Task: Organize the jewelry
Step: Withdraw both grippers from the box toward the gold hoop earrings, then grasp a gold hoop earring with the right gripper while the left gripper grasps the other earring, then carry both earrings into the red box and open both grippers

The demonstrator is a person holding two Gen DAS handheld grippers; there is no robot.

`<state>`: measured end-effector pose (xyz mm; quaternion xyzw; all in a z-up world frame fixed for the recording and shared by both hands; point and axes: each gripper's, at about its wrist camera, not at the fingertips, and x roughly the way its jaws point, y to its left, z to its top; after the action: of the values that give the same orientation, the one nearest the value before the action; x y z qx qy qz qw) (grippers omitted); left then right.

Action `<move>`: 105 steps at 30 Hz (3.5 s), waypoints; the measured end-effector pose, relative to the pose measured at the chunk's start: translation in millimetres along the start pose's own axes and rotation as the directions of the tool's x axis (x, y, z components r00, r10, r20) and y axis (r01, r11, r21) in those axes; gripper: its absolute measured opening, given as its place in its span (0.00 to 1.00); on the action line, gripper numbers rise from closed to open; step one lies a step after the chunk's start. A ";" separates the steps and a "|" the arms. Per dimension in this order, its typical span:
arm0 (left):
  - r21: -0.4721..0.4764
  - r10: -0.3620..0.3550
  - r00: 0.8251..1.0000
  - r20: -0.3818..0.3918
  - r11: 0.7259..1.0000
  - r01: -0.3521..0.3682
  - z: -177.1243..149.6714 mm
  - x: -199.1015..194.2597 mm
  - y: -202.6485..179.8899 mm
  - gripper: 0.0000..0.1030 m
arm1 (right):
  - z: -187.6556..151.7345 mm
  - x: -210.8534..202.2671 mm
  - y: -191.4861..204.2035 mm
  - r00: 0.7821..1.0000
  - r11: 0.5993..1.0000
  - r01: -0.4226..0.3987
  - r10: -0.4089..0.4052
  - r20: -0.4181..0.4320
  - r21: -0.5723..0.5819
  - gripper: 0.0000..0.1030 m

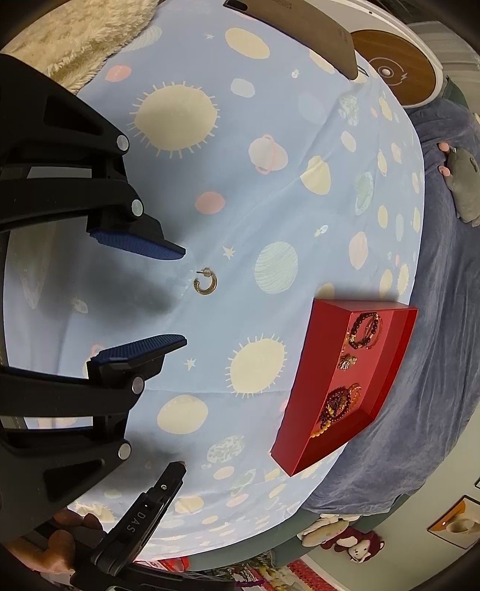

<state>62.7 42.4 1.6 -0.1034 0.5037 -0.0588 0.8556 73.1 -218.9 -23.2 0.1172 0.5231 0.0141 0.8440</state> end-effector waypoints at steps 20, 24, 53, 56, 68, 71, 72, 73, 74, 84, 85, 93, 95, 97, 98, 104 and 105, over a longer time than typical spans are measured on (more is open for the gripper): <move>-0.019 0.037 0.999 -0.015 0.999 -0.037 -4.3 6.8 16.3 0.46 | -1.6 9.9 2.2 1.000 0.999 0.028 -0.028 -0.010 -0.026 0.23; -0.005 0.044 0.999 -0.014 0.999 -0.044 2.7 14.9 11.3 0.46 | -0.8 10.1 -1.0 1.000 1.000 0.024 -0.024 -0.008 -0.019 0.16; 0.056 0.081 0.997 0.011 0.995 -0.081 13.4 38.1 6.2 0.18 | -4.6 6.1 2.9 1.000 1.000 0.003 -0.003 -0.001 -0.014 0.22; 0.046 0.074 0.997 0.011 0.996 -0.075 13.2 37.5 7.3 0.18 | -2.9 10.5 3.5 1.000 0.999 0.017 -0.017 0.002 -0.031 0.22; 0.009 0.051 0.999 0.014 0.999 -0.051 10.7 34.4 12.8 0.21 | -3.3 7.7 1.1 1.000 1.000 0.003 -0.003 0.001 -0.028 0.04; 0.003 0.062 0.998 0.023 0.998 -0.062 10.0 33.0 13.4 0.33 | -6.0 7.6 0.5 1.000 1.000 -0.005 0.005 0.000 -0.019 0.04; 0.003 0.066 0.997 0.025 0.998 -0.066 10.3 32.9 12.9 0.36 | -6.9 7.3 0.0 1.000 1.000 -0.007 0.007 0.001 -0.017 0.04; 0.003 0.067 0.997 0.026 0.998 -0.067 11.0 33.2 12.3 0.37 | -7.7 6.4 -0.5 1.000 1.000 -0.009 0.009 0.001 -0.015 0.04; 0.002 0.068 0.997 0.025 0.998 -0.068 11.4 33.9 11.8 0.37 | -8.2 5.7 -0.7 1.000 1.000 -0.011 0.011 0.002 -0.013 0.04; 0.054 0.068 0.997 0.024 0.996 -0.069 12.5 38.6 -0.1 0.17 | -7.3 -5.0 -3.6 0.999 0.999 -0.035 0.035 0.019 0.006 0.04; 0.053 0.067 0.997 0.024 0.996 -0.069 12.0 38.2 -0.3 0.17 | -7.3 -5.8 -3.7 0.999 0.999 -0.037 0.037 0.020 0.007 0.04; 0.034 0.047 0.998 0.042 0.998 -0.048 18.9 27.3 -2.4 0.17 | -2.9 -14.6 -2.2 0.998 0.998 -0.055 0.054 0.044 0.010 0.04; 0.035 0.038 0.998 0.049 0.999 -0.039 22.5 23.8 -5.4 0.17 | 0.2 -17.5 -1.1 0.997 0.998 -0.060 0.059 0.054 0.009 0.04; 0.039 0.027 0.998 0.057 0.999 -0.030 27.5 19.8 -9.8 0.17 | 5.4 -21.3 0.6 0.996 0.998 -0.065 0.065 0.066 0.007 0.04; 0.042 0.018 0.998 0.062 0.999 -0.020 31.1 17.4 -12.5 0.17 | 8.8 -23.1 1.2 0.995 0.998 -0.069 0.068 0.073 0.007 0.04; 0.056 -0.032 0.994 0.105 0.998 0.027 62.4 4.1 -29.3 0.17 | 39.2 -32.5 6.8 0.989 0.996 -0.084 0.084 0.119 -0.005 0.04; 0.061 -0.038 0.993 0.114 0.998 0.031 69.2 2.6 -32.8 0.17 | 46.0 -33.3 8.3 0.988 0.996 -0.087 0.087 0.126 -0.008 0.04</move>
<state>124.6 18.2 39.8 -0.0900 0.4499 -0.0822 0.8847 99.6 -224.2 27.4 0.1395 0.4630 0.0440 0.8742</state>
